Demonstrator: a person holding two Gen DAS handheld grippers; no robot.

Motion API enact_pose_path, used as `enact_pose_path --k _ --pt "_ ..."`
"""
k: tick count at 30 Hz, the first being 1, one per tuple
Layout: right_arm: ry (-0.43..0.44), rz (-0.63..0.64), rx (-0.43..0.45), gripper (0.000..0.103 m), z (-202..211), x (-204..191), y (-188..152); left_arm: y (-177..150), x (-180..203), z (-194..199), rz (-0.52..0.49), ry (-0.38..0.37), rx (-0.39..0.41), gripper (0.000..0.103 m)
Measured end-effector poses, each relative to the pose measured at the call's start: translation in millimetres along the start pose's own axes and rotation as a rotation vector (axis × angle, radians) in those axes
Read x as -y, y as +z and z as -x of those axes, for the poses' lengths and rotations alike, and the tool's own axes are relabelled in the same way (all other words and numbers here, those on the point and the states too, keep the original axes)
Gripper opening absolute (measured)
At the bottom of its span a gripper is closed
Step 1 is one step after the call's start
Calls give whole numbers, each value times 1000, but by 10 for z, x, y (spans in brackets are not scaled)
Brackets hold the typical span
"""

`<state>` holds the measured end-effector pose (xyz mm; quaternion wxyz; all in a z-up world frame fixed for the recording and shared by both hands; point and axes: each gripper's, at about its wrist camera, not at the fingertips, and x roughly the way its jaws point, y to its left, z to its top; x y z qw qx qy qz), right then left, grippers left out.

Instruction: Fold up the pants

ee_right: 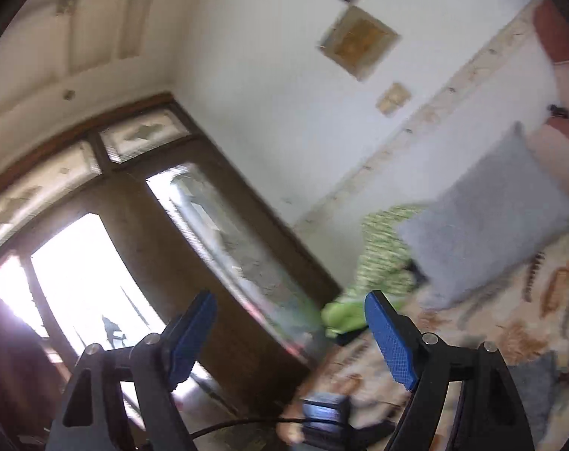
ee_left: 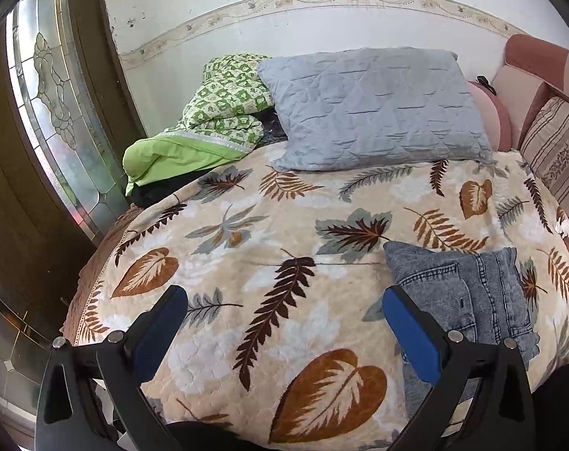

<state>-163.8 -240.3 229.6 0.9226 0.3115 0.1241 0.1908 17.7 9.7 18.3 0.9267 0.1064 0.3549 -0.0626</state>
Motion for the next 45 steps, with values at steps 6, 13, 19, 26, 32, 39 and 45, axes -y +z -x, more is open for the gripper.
enact_pose_path --k 6,13,19,26,32,39,45 --pt "-355 -75 -230 83 -444 1148 -501 110 84 53 -10 8 42 103" --pt "-530 -104 -400 83 -779 1988 -1066 169 228 102 -42 13 68 103" --pt "-558 -78 -503 54 -1028 2331 -1437 231 272 106 -43 20 79 103" --pt "-608 -69 -560 39 -1152 2643 -1702 266 325 22 -51 38 76 103" --pt "-639 -78 -621 39 -1266 2919 -1894 174 513 -244 -85 15 20 103" --pt "-578 -69 -608 39 -1185 3015 -1893 -444 982 -1136 -164 -134 -313 103" --pt "-582 -127 -467 64 -740 3187 -1472 -365 915 -1164 -120 -176 -314 103"
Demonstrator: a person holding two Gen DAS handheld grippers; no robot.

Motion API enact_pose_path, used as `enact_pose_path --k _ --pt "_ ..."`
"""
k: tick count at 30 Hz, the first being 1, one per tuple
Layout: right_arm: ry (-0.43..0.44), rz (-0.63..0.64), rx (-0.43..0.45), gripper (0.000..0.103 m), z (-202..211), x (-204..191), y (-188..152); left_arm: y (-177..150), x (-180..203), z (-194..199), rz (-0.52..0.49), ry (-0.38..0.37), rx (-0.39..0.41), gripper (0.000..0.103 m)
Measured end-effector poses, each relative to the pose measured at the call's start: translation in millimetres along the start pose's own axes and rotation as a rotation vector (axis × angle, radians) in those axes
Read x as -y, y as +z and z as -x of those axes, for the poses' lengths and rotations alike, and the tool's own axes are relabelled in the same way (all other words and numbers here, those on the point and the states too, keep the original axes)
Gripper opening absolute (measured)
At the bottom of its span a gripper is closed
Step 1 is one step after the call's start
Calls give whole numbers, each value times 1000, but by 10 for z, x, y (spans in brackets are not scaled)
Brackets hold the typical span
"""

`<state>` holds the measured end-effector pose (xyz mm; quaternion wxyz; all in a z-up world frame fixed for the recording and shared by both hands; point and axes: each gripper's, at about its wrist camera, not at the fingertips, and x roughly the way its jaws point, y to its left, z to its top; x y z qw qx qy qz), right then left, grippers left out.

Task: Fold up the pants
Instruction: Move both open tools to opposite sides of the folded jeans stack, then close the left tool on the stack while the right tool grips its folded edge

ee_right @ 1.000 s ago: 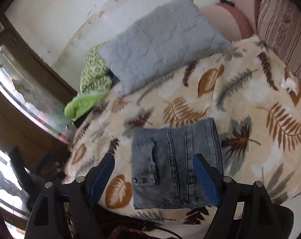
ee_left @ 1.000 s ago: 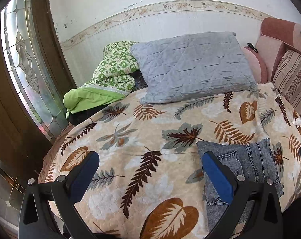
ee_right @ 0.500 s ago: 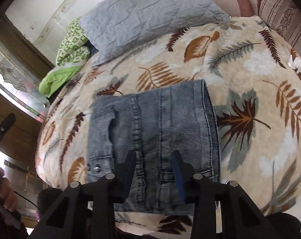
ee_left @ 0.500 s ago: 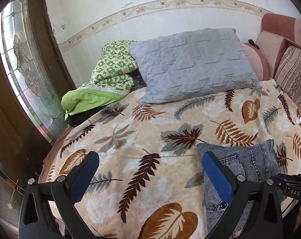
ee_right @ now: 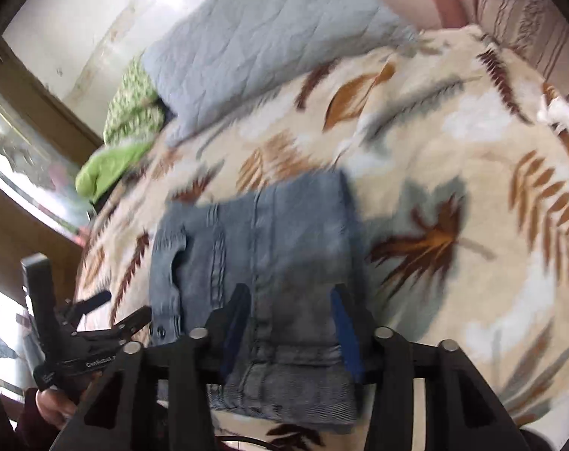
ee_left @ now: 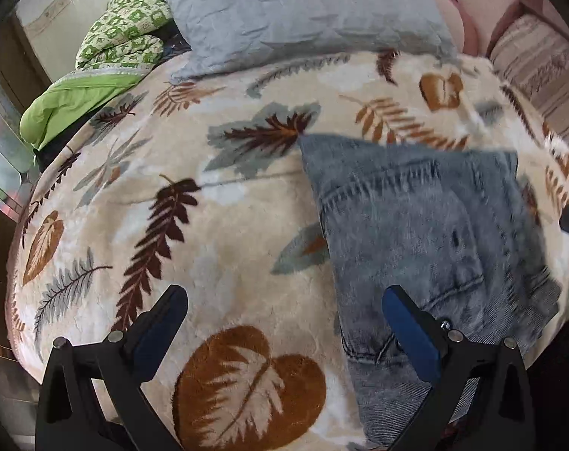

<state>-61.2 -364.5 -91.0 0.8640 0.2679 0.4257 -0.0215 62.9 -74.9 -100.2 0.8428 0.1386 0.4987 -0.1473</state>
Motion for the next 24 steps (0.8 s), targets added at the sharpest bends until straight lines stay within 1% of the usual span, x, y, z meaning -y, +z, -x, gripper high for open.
enact_pose_path --k 1,2,3,4,6,7,9,10,11,13,14,16,17,19,20,21,22,23,24 --pt "18 -26 2 69 25 81 29 43 -44 27 8 -14 7 103" --pt "60 -66 -2 70 40 196 60 86 -74 26 7 -35 4 103" --pt "104 -113 -12 70 29 309 97 114 -80 2 -1 -80 -11 103" --pt "137 -153 -29 70 -4 412 122 136 -75 -37 -12 -124 -34 103" --pt "194 -201 -83 70 -114 567 128 155 -7 -192 -49 -221 -108 103" --pt "215 -217 -126 70 -192 616 132 148 22 -254 -59 -249 -130 103" --pt "211 -231 -191 70 -327 679 105 138 68 -358 -63 -321 -159 103" --pt "208 -223 -208 70 -390 665 94 140 90 -419 -65 -390 -183 103" --pt "209 -215 -226 70 -440 676 93 141 101 -467 -64 -437 -201 103" --pt "210 -227 -256 70 -550 730 76 143 95 -559 -39 -501 -221 103" --pt "236 -236 -253 71 -583 748 65 150 96 -589 -33 -529 -227 103" --pt "295 -243 -240 78 -632 755 50 162 116 -672 -28 -599 -250 103" --pt "321 -242 -235 82 -656 744 52 177 124 -697 -24 -617 -245 103" --pt "398 -228 -246 83 -738 678 60 209 157 -706 -26 -658 -226 103" --pt "407 -213 -256 83 -790 619 54 224 199 -713 -28 -680 -224 103" --pt "386 -177 -254 84 -812 547 57 235 240 -727 -31 -695 -224 103" --pt "380 -131 -256 86 -822 458 57 245 295 -731 -40 -697 -220 103" --pt "387 -105 -253 86 -826 396 59 249 358 -724 -54 -682 -210 103" --pt "426 -110 -262 84 -847 356 50 258 401 -719 -65 -666 -201 102"
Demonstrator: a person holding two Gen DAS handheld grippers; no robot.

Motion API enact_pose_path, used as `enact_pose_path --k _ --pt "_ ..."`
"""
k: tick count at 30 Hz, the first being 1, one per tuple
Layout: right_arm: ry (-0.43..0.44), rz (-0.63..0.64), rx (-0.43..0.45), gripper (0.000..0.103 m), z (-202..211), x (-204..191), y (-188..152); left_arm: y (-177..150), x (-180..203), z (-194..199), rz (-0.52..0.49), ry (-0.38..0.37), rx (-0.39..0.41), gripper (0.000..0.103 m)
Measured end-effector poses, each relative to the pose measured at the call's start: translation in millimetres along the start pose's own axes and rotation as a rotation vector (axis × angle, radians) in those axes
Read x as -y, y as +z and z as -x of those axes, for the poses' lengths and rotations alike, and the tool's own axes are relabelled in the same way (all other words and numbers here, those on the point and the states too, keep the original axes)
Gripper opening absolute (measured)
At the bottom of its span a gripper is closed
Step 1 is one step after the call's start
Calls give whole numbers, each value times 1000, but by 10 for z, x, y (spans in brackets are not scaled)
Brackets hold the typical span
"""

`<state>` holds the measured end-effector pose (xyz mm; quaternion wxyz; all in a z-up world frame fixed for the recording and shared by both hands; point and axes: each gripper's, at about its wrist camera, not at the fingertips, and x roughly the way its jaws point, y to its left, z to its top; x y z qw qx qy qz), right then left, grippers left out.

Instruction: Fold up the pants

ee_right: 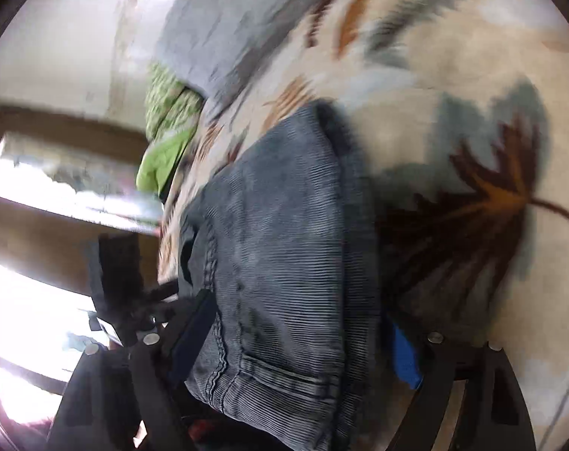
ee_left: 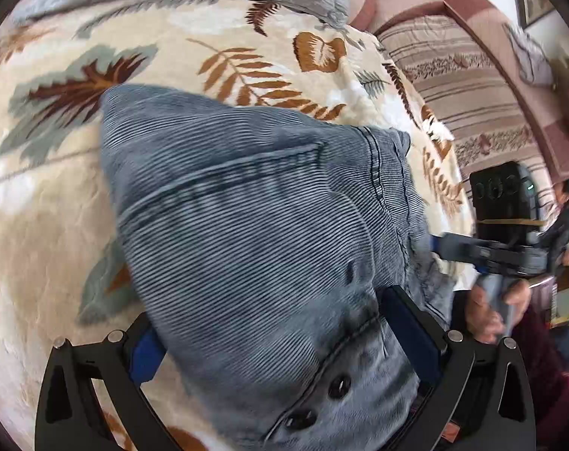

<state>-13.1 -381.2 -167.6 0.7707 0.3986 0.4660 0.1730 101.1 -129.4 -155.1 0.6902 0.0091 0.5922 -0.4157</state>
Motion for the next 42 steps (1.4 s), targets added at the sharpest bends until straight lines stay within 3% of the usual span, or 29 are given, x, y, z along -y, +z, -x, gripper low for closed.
enact_pose_path --k 2,4,6,8,9,12,17,22,32,35,38,42 --pt "4 11 0 82 -79 -95 -10 48 52 -12 -9 28 15 92" --pt "-64 75 -11 76 -134 -298 -33 63 98 58 -9 38 30 77" --pt "-61 103 8 61 -91 -517 3 82 123 175 -14 51 44 56" --pt "-43 152 44 49 -22 -759 76 120 142 270 -17 65 56 44" --pt "-48 173 54 41 -13 -872 114 157 163 344 -20 76 69 44" --pt "-75 251 88 41 11 -1258 296 328 189 685 -33 120 146 44" --pt "-17 281 136 41 -30 -1572 730 705 84 1180 -26 158 228 44" --pt "10 281 146 41 -294 -1711 983 975 -95 1308 -19 237 239 44" --pt "-47 148 13 41 -950 -1023 1005 865 -737 590 132 227 123 44" --pt "-50 92 15 41 -1040 -767 1008 835 -793 538 141 233 164 44" --pt "-27 27 18 41 -1046 -549 1056 831 -832 527 124 270 187 52" --pt "-109 26 -7 41 -1245 -503 1098 899 -854 363 97 371 147 66"
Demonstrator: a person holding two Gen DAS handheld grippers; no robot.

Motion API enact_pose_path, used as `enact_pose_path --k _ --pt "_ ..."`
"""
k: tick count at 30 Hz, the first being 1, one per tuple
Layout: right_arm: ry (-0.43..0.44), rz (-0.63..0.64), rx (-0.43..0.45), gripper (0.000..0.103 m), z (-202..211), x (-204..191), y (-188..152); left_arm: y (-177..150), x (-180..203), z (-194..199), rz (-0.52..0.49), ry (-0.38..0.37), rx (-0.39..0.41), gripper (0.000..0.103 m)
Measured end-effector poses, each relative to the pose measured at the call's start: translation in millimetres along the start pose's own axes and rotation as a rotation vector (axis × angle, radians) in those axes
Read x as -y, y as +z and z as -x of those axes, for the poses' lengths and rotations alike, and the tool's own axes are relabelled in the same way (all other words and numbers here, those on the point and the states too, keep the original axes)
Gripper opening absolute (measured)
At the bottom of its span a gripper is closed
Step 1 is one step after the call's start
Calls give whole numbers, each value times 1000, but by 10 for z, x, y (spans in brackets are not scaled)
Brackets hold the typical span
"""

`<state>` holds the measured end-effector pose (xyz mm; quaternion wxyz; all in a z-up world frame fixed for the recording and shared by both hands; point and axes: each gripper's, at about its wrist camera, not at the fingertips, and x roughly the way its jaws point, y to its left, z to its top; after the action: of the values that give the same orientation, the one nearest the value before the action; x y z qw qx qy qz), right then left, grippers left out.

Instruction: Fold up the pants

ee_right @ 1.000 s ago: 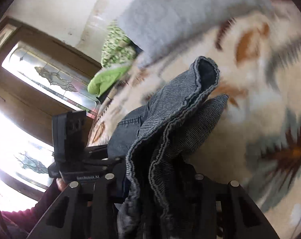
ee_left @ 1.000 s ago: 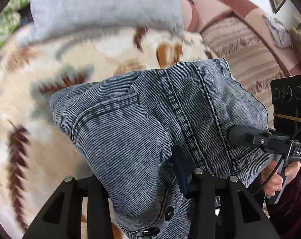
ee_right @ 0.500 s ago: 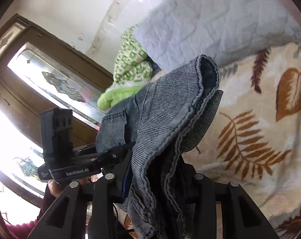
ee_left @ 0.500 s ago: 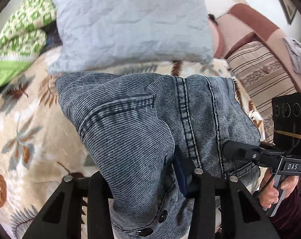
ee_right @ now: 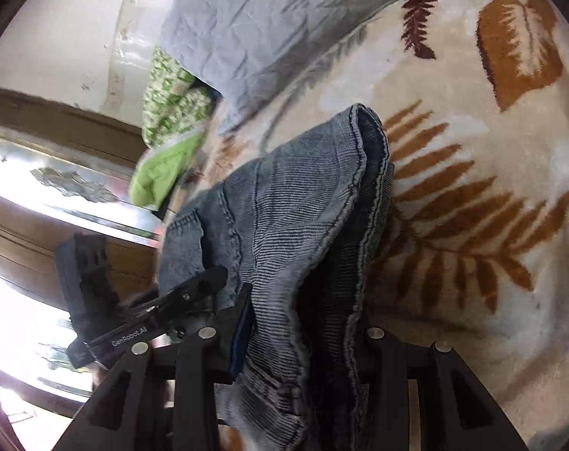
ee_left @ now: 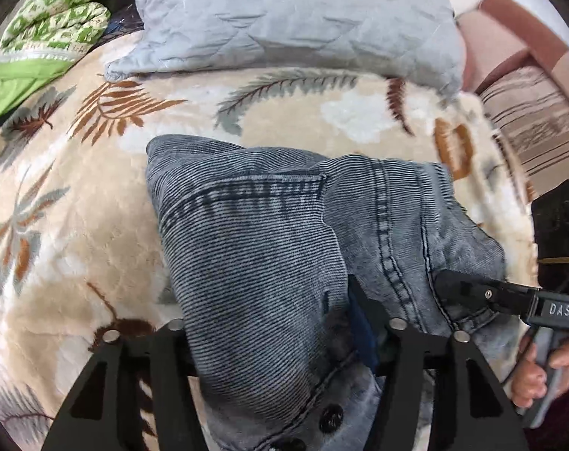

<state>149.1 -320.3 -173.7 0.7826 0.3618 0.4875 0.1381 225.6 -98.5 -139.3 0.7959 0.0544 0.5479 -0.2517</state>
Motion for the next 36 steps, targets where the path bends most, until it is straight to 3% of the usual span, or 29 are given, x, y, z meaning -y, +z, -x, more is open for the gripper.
enact_pose_path --k 4,8,10,14,23,36 --pt "20 -64 -24 41 -96 135 44 5 -23 -54 -12 13 8 74" --pt "34 -76 -29 44 -84 230 20 23 -236 -170 112 -54 -43 88" --pt "28 -70 -28 44 -86 234 12 -8 -266 -168 129 -69 -41 88" --pt "-14 -43 -15 44 -31 167 -42 -56 -141 -122 88 6 -22 89" --pt "-99 -24 23 45 -108 -18 -67 -80 -106 -137 75 39 -21 89" --pt "-144 -9 109 48 -121 -77 -192 -128 -141 -135 81 33 -3 92"
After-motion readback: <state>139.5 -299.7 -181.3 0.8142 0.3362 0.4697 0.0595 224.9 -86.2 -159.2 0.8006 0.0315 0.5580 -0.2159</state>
